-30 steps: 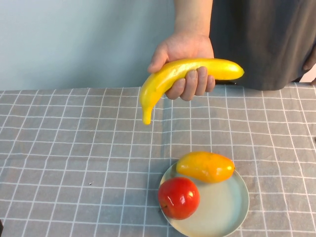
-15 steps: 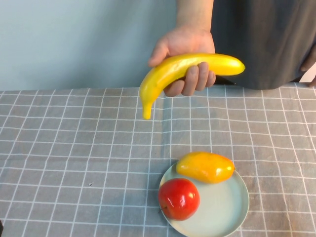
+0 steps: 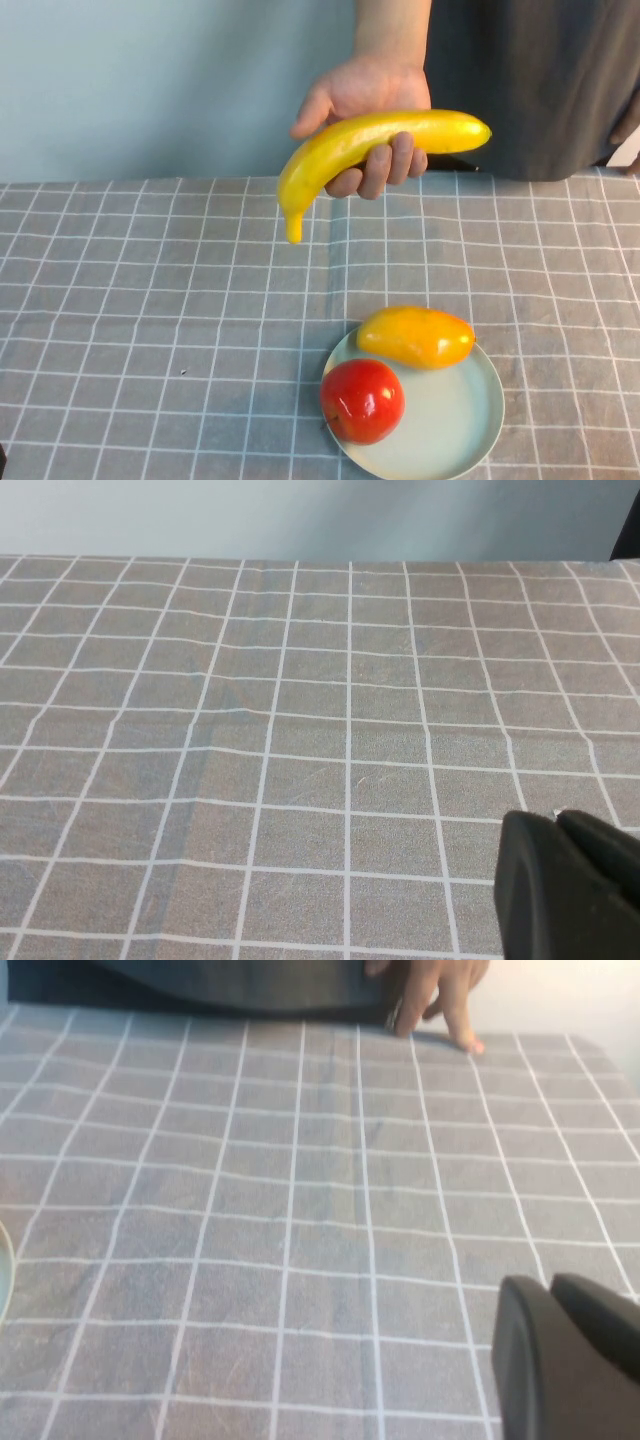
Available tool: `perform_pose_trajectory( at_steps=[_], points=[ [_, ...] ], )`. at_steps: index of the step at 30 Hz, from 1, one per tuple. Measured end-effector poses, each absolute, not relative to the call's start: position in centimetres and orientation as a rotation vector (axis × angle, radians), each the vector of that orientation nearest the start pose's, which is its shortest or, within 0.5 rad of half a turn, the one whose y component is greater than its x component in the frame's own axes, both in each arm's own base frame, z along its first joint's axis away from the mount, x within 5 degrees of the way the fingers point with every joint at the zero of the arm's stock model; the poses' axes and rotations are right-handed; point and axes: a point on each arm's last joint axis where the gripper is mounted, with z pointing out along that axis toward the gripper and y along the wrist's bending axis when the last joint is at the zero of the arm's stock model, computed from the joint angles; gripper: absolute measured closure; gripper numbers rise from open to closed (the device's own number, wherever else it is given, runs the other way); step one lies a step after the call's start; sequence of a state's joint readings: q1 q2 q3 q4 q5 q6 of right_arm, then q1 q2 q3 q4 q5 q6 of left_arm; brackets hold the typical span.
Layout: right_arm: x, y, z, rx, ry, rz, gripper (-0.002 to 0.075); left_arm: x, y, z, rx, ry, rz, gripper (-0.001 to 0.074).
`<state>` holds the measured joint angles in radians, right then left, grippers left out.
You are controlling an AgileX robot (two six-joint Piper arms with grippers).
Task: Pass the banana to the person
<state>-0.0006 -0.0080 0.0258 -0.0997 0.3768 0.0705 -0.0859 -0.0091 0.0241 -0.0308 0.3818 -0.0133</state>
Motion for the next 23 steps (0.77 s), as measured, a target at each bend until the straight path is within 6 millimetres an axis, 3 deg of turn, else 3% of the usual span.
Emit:
perform_pose_trajectory(
  at_steps=[23],
  points=[
    [5.25,-0.34,17.1,0.007,1.879,-0.049,0.0735,5.21,-0.55,17.13,0.049,1.881,-0.098,0.0737]
  ],
)
